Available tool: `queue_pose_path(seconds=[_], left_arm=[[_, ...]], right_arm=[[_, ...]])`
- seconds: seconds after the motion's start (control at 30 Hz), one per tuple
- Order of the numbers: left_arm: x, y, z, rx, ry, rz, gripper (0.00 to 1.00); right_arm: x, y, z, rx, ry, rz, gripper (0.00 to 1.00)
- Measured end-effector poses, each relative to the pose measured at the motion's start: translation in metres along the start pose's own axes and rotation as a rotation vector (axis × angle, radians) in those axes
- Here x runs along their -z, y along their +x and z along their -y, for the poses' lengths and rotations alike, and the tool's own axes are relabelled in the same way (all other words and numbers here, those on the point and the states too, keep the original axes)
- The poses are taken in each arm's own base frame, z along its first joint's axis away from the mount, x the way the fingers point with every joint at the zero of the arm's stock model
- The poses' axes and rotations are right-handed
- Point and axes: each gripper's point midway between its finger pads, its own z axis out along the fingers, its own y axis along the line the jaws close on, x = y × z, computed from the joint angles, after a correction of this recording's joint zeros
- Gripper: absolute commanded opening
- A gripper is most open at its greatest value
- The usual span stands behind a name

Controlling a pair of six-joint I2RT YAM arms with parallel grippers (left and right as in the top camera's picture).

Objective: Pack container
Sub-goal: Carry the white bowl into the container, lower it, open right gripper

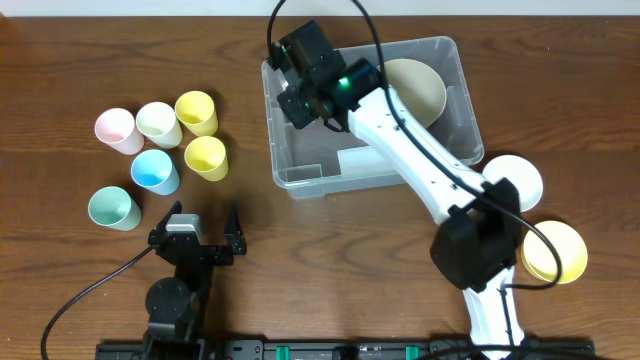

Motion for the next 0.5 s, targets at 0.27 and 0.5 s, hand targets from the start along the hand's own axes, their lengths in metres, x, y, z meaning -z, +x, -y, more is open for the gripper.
queue_pose_path(seconds=[0.27, 0.5], left_arm=[[0.000, 0.000, 0.000, 0.000, 0.000, 0.000, 0.98], [0.000, 0.000, 0.000, 0.000, 0.000, 0.000, 0.98]], right_arm=[[-0.032, 0.009, 0.007, 0.000, 0.036, -0.026, 0.01], [-0.071, 0.028, 0.014, 0.006, 0.068, -0.079, 0.01]])
